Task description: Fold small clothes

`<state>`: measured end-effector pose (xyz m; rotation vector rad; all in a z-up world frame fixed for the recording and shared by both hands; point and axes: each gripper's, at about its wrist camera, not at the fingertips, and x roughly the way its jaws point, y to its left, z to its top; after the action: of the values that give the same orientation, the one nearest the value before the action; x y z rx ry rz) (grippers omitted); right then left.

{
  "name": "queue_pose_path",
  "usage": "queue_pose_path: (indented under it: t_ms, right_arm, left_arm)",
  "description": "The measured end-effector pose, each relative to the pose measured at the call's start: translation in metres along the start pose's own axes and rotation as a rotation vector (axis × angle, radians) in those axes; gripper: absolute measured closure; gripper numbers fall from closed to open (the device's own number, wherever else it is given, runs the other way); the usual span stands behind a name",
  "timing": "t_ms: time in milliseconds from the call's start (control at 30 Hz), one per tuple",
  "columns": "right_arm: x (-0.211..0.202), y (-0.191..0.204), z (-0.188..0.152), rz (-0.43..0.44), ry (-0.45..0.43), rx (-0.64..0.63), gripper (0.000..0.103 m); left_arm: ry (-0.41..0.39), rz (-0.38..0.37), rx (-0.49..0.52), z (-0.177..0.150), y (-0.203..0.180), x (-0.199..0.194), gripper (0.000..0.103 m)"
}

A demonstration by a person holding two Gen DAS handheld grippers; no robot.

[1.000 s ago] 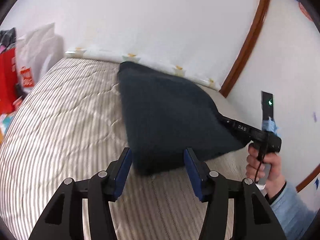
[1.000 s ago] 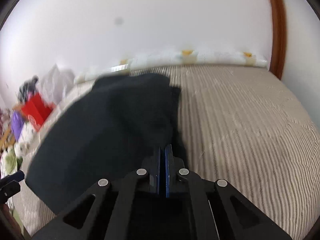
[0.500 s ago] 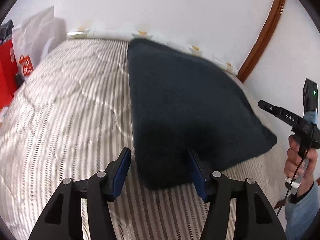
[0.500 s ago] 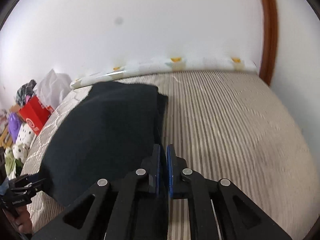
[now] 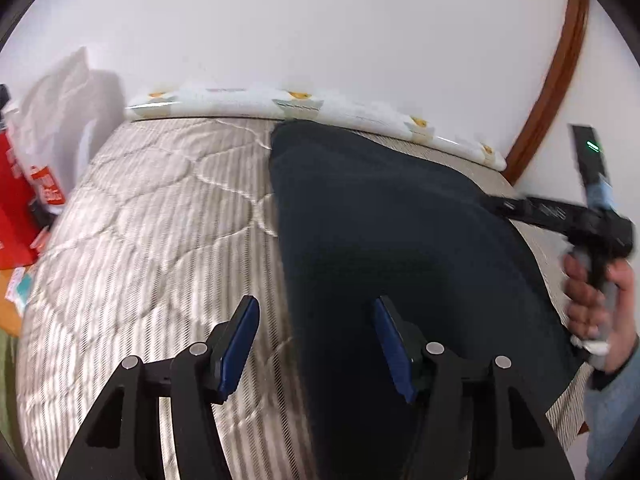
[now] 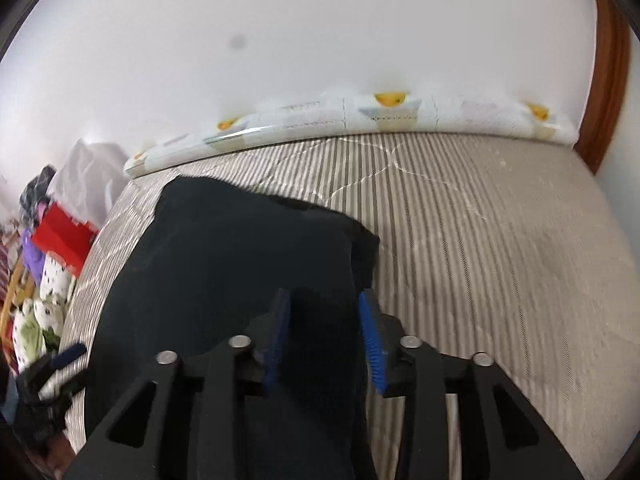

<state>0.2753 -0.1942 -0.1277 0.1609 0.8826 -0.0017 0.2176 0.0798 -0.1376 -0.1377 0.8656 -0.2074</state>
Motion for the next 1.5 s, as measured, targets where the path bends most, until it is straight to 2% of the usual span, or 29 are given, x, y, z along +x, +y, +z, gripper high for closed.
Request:
queue_pose_path:
  t_ms: [100, 133, 167, 200, 233, 300, 333, 400, 467, 500, 533, 600, 700, 867, 967, 1000, 1033, 1067, 1133, 1167, 1233, 1333, 1400, 1467, 1500]
  right_arm:
    - [0.032, -0.008, 0.015, 0.053, 0.044, 0.074, 0.059]
    - [0.041, -0.010, 0.018, 0.076, 0.066, 0.093, 0.061]
    - [0.046, -0.010, 0.022, 0.102, 0.074, 0.097, 0.085]
    - [0.041, -0.008, 0.025, 0.108, 0.041, 0.067, 0.091]
    - [0.029, -0.006, 0.026, 0.112, -0.028, 0.022, 0.092]
    - [0.007, -0.002, 0.023, 0.106, -0.149, -0.065, 0.093]
    - [0.008, 0.001, 0.023, 0.090, -0.146, -0.091, 0.093]
    - [0.028, 0.003, 0.024, 0.050, -0.074, -0.094, 0.091]
    - [0.041, -0.002, 0.024, 0.035, 0.005, -0.068, 0.085]
    - [0.037, -0.010, 0.020, 0.048, 0.005, -0.030, 0.078]
    - [0.028, -0.016, 0.014, 0.057, -0.014, 0.002, 0.076]
    - [0.004, -0.023, 0.001, 0.059, -0.043, 0.014, 0.066]
    - [-0.019, -0.026, -0.025, 0.043, -0.040, -0.005, 0.064]
    - [-0.049, -0.036, -0.077, 0.119, -0.012, 0.000, 0.064]
    - [-0.049, -0.038, -0.093, 0.182, -0.017, 0.028, 0.065]
    - [-0.046, -0.039, -0.094, 0.190, -0.007, 0.042, 0.076]
    - [-0.040, -0.038, -0.094, 0.205, 0.001, 0.059, 0.093]
    - [-0.040, -0.039, -0.096, 0.238, -0.008, 0.070, 0.097]
    - [-0.054, -0.046, -0.100, 0.214, -0.112, 0.052, 0.099]
    - [-0.057, -0.050, -0.102, 0.203, -0.135, 0.051, 0.101]
    - [-0.053, -0.058, -0.104, 0.218, -0.101, 0.099, 0.100]
    - [-0.064, -0.046, -0.107, 0.146, -0.111, 0.077, 0.100]
    - [-0.081, -0.032, -0.106, 0.060, -0.172, 0.039, 0.095]
    - [-0.096, -0.018, -0.104, 0.029, -0.231, 0.006, 0.094]
    - [-0.099, -0.007, -0.102, 0.028, -0.238, -0.017, 0.087]
  left_arm:
    - [0.005, -0.007, 0.027, 0.002, -0.005, 0.011, 0.045]
    - [0.007, -0.009, 0.031, 0.003, -0.006, 0.015, 0.045]
    - [0.011, -0.011, 0.031, 0.003, -0.006, 0.018, 0.044]
    - [0.013, -0.011, 0.032, 0.003, -0.006, 0.019, 0.043]
    - [0.013, -0.017, 0.035, 0.003, -0.006, 0.019, 0.043]
    - [0.015, -0.034, 0.037, 0.002, -0.004, 0.018, 0.042]
    - [0.016, -0.038, 0.036, 0.002, -0.004, 0.018, 0.042]
    - [0.015, -0.041, 0.032, 0.001, -0.005, 0.020, 0.042]
    - [0.015, -0.042, 0.025, 0.001, -0.004, 0.019, 0.042]
    - [0.016, -0.047, 0.020, -0.001, -0.003, 0.016, 0.042]
    - [0.017, -0.052, 0.020, -0.002, -0.003, 0.013, 0.042]
    - [0.013, -0.059, 0.023, -0.008, 0.000, 0.004, 0.042]
    - [0.001, -0.065, 0.023, -0.017, 0.002, -0.007, 0.041]
    - [-0.013, -0.081, 0.022, -0.033, 0.001, -0.023, 0.041]
    - [-0.004, -0.080, 0.017, -0.040, -0.002, -0.025, 0.041]
    - [-0.004, -0.063, 0.020, -0.042, -0.005, -0.024, 0.041]
    - [-0.006, -0.050, 0.022, -0.043, -0.007, -0.024, 0.041]
    - [-0.006, -0.038, 0.023, -0.044, -0.008, -0.024, 0.041]
    - [-0.006, -0.019, 0.029, -0.046, -0.010, -0.027, 0.041]
    - [-0.004, -0.012, 0.031, -0.047, -0.011, -0.029, 0.041]
    - [-0.003, -0.007, 0.043, -0.050, -0.013, -0.033, 0.041]
    - [-0.002, 0.017, 0.050, -0.052, -0.015, -0.035, 0.041]
    - [0.000, 0.024, 0.047, -0.053, -0.016, -0.036, 0.041]
    - [0.002, 0.031, 0.042, -0.055, -0.016, -0.037, 0.041]
    - [0.005, 0.037, 0.038, -0.055, -0.017, -0.036, 0.041]
